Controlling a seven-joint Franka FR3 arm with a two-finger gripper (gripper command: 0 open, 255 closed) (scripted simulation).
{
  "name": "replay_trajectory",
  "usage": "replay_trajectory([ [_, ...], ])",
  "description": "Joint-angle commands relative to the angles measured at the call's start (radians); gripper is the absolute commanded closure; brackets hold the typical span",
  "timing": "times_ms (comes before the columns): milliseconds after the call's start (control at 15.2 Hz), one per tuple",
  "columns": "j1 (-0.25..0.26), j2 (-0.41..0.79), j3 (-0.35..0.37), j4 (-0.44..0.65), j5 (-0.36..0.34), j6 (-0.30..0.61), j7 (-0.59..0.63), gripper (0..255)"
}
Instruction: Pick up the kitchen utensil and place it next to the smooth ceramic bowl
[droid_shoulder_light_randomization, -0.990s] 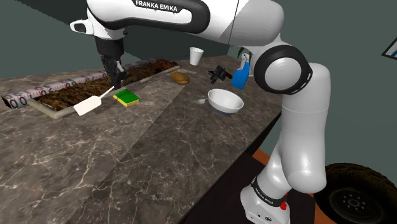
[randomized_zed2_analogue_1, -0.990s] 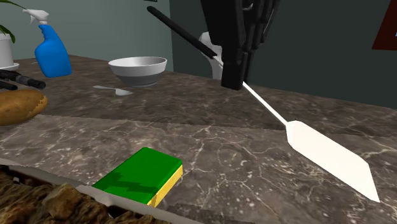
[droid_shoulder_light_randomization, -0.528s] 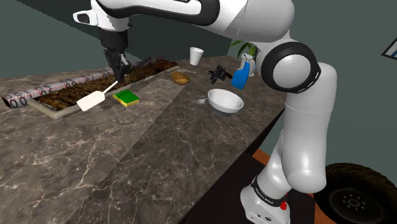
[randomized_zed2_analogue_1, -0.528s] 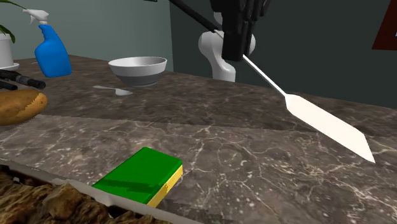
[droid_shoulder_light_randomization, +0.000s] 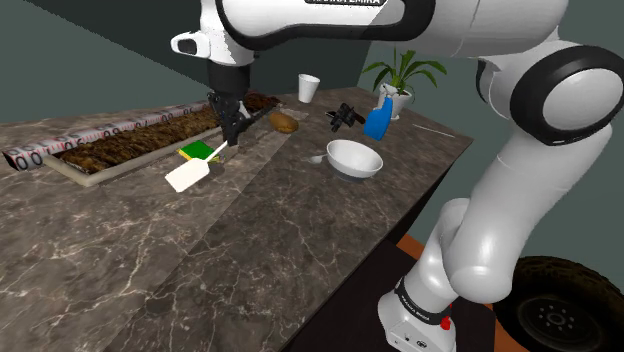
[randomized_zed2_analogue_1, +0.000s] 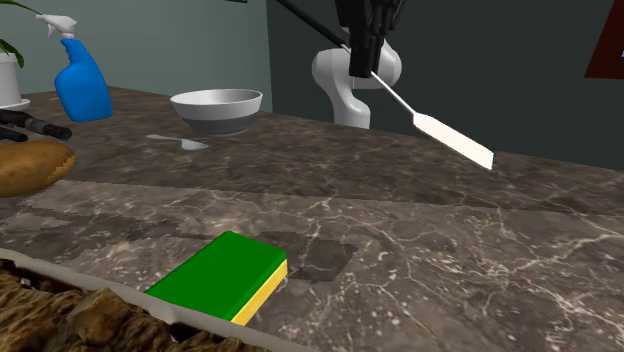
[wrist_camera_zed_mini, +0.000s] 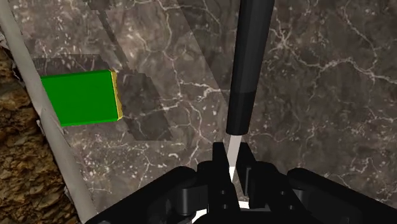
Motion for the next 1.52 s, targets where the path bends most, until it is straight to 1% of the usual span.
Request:
replay_trajectory([
  [0,-0.001,-0.082,0.0,-0.098,0.01,0.016,-0.002,255],
  [396,0.001,-0.327,-0.01,-0.358,0.036,0.033,-0.02,255],
  [726,0.009,-0.533,-0.021,-0.538,0.052,0.009,-0.033,255],
  [1122,0.024,-0.789,-0.034,-0.716,0.064,-0.069,-0.046,255],
  [1452,0.037,-1.014,-0.043,-0.832,0.068,-0.178,-0.053,255],
])
